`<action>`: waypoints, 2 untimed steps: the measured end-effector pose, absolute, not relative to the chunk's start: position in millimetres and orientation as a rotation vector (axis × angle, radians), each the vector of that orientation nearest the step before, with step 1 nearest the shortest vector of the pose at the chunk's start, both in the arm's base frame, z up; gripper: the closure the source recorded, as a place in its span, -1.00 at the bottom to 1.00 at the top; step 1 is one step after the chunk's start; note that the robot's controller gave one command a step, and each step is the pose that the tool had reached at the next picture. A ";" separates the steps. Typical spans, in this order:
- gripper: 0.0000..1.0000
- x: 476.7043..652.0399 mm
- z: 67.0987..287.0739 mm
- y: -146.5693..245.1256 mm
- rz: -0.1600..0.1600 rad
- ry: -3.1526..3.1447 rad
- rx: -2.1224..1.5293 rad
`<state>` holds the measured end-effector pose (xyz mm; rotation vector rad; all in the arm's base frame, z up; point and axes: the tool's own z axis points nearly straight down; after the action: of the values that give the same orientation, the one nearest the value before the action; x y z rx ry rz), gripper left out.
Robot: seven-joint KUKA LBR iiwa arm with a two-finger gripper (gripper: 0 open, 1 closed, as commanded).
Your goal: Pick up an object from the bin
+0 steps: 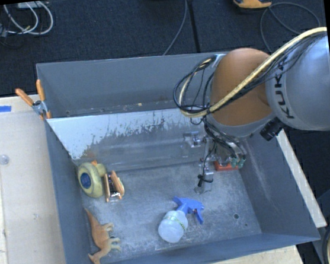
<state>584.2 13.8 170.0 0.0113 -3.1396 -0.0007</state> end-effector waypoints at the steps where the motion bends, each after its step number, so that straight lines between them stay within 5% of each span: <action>1: -1.00 546.5 124.7 23.2 -0.001 -3.137 0.107; 2: 1.00 509.7 68.9 27.3 -0.003 -3.107 0.432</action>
Offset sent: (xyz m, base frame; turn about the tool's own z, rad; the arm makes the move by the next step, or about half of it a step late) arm -0.0737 0.0130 -0.1000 -0.2703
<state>509.7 27.3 68.9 0.4320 -3.1070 -0.0027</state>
